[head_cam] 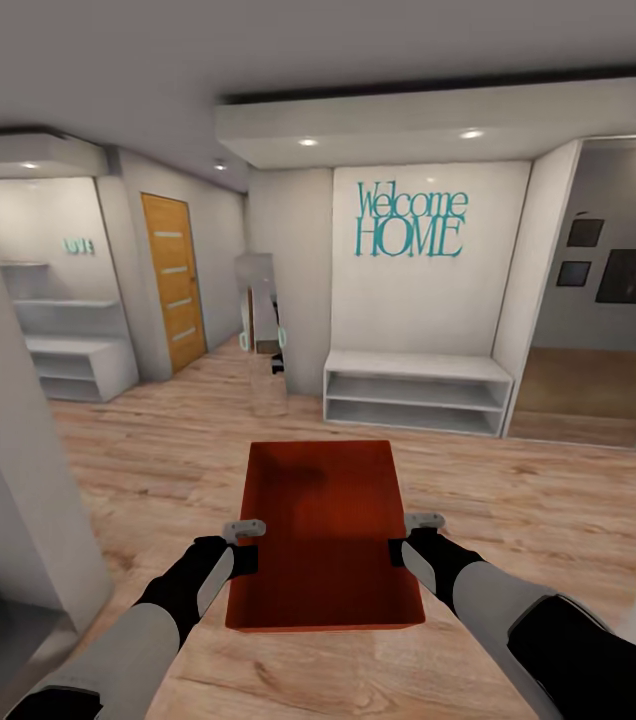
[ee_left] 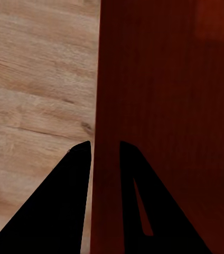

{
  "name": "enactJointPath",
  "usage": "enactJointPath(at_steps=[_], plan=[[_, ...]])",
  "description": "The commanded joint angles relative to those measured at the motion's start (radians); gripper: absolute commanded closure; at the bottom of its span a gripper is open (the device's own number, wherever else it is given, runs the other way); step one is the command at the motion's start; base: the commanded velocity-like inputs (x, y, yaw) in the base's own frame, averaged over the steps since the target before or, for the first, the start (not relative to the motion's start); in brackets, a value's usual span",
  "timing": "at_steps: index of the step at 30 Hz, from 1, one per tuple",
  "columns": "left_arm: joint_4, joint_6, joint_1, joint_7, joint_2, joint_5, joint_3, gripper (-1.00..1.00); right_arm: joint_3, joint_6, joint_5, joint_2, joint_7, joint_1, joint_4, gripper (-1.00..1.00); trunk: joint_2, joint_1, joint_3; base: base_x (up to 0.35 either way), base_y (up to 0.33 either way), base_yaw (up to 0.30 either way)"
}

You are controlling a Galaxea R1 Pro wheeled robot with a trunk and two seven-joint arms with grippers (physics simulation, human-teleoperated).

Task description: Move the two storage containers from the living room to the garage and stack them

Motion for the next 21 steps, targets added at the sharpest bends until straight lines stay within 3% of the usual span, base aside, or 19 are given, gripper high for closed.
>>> enactJointPath(at_steps=[1, 21], plan=[[0.002, 0.010, 0.000, 0.015, 0.002, -0.019, -0.011, 1.00, 0.020, 0.003, 0.020, 0.000, -0.009, -0.002, -0.004, 1.00, -0.002, 0.001, -0.002, 0.322, 0.000, 0.000], [0.002, 0.010, 0.000, 0.015, 0.002, -0.019, -0.011, 1.00, 0.020, 0.002, 0.020, 0.000, -0.009, -0.002, -0.004, 1.00, -0.002, 0.001, -0.002, 0.322, 0.000, 0.005]])
